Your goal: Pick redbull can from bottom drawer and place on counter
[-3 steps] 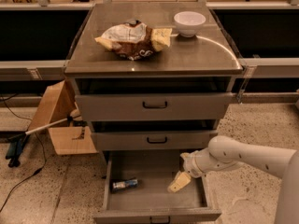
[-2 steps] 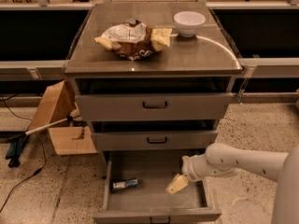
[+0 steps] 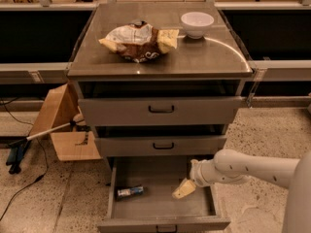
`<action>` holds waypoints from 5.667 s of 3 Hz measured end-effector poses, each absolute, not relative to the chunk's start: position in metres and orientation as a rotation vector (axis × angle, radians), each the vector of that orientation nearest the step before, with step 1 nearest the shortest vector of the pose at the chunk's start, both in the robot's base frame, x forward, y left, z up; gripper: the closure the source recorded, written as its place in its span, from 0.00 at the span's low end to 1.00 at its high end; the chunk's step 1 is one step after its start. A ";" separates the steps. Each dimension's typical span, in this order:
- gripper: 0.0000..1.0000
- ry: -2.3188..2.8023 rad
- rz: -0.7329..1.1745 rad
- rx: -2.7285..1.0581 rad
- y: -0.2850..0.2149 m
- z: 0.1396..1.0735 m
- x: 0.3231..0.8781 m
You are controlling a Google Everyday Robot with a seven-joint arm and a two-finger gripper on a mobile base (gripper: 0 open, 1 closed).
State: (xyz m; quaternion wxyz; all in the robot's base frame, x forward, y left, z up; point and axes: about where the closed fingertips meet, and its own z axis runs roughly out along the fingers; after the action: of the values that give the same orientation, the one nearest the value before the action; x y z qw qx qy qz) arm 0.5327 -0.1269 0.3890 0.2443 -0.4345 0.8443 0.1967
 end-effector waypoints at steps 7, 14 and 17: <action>0.00 2.285 0.364 -1.168 -0.084 0.280 0.589; 0.00 2.224 0.504 -1.302 0.013 0.220 0.599; 0.00 2.237 0.477 -1.381 0.049 0.156 0.592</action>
Offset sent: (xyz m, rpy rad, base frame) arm 0.0337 0.0066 -0.0386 -0.0518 -0.1583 -0.1499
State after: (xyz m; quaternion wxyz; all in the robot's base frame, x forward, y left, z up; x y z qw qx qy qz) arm 0.5920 0.0494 0.1556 0.2326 -0.5027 0.8143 0.1735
